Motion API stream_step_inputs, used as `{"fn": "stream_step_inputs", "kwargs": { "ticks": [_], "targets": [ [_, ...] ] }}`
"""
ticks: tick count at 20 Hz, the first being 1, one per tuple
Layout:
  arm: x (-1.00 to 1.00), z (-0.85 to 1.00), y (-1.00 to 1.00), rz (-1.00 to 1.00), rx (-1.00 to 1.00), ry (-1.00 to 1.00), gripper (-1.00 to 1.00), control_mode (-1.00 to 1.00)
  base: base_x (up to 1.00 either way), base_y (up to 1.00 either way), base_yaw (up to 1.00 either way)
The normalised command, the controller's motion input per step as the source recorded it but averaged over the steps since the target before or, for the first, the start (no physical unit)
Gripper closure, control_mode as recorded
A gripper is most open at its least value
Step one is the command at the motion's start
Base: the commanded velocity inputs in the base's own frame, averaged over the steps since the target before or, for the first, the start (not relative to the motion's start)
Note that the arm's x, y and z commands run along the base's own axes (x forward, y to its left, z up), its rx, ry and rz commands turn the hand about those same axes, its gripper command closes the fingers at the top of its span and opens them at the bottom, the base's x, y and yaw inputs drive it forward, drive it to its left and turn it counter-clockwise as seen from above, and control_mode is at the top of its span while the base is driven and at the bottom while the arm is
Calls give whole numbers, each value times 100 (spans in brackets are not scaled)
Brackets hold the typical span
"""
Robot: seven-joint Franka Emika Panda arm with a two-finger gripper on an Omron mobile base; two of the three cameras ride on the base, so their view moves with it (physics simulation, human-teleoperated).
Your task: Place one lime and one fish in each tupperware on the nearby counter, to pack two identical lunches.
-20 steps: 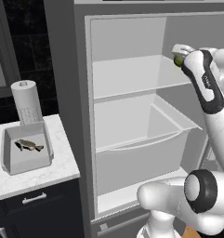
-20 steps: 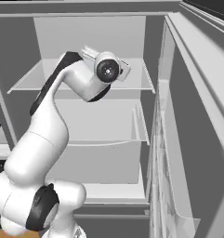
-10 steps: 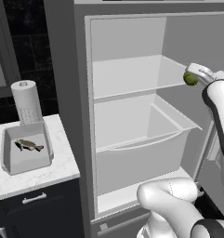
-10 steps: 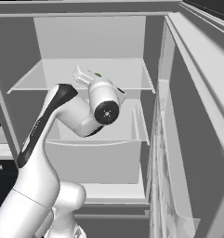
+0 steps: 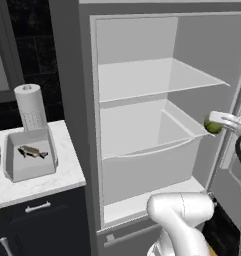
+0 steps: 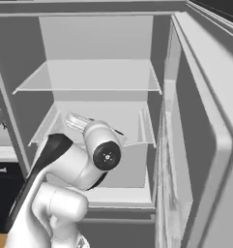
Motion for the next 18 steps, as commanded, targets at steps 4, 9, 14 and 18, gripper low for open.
{"fn": "stream_step_inputs", "kwargs": {
  "ticks": [4, 9, 14, 18],
  "targets": [
    [0, 0, 0, 0, 0, 0, 100, 100, -100, 46, 16],
    [0, 0, 0, 0, 0, 0, 100, 100, -96, 100, 14],
    [0, 0, 0, 0, 0, 0, 100, 100, -11, 100, 6],
    [0, 0, 0, 0, 0, 0, 100, 100, 79, 100, 0]
  ]
}}
